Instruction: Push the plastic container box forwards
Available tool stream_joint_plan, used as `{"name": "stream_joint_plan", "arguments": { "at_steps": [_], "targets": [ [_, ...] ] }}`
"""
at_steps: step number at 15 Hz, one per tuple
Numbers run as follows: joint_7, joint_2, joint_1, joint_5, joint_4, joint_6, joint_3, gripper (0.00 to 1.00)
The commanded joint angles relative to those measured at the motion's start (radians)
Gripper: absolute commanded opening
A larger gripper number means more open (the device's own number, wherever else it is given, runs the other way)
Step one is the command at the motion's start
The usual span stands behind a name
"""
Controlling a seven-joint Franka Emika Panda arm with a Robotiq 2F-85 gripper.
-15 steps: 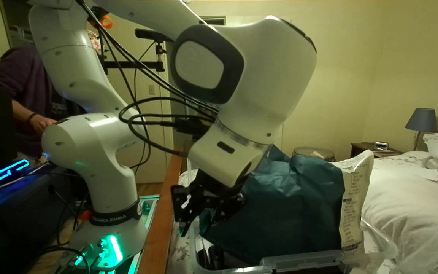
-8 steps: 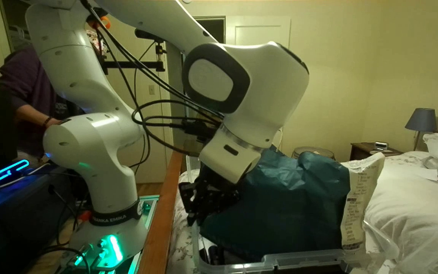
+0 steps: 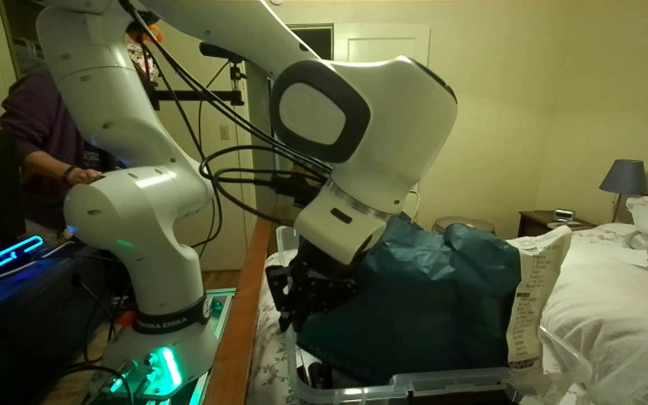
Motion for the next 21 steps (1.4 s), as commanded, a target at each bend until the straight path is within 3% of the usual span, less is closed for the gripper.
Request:
{"name": "stream_joint_plan", "arguments": {
  "at_steps": [1, 8, 21],
  "targets": [
    [0.005, -0.041, 0.027, 0.071, -0.008, 0.011, 0.008, 0.07],
    [-0.097, 0.027, 0.084, 0.253, -0.024, 0.006, 0.013, 0.04],
    [-0.342, 0.121, 0.248, 0.475, 0.082, 0.257, 0.098, 0.04]
  ]
}}
